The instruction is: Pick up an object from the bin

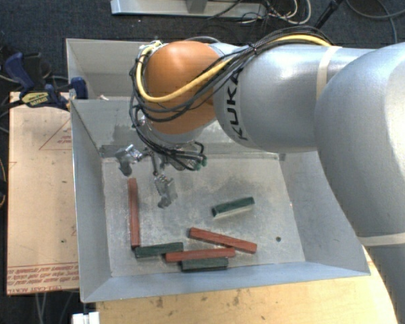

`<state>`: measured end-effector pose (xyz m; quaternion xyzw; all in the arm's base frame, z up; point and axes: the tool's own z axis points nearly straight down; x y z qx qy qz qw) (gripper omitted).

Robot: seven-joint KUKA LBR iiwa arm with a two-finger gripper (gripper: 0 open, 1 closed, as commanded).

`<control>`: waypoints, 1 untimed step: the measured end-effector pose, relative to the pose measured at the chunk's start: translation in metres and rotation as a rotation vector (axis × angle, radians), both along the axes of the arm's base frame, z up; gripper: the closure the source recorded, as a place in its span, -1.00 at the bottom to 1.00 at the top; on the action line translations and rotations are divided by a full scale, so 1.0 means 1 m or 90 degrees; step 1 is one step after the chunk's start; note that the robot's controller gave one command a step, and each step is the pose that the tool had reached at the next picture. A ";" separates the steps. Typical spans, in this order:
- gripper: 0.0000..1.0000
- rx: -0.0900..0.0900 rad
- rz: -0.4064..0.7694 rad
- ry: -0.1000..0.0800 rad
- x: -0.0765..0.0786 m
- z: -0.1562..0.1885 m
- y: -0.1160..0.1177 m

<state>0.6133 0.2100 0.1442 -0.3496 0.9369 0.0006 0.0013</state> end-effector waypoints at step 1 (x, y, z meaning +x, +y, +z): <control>-1.00 -0.001 0.131 -0.001 0.003 -0.035 0.012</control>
Offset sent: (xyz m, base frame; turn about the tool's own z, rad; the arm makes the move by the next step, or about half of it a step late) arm 0.0073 0.0095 -0.0742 -0.5162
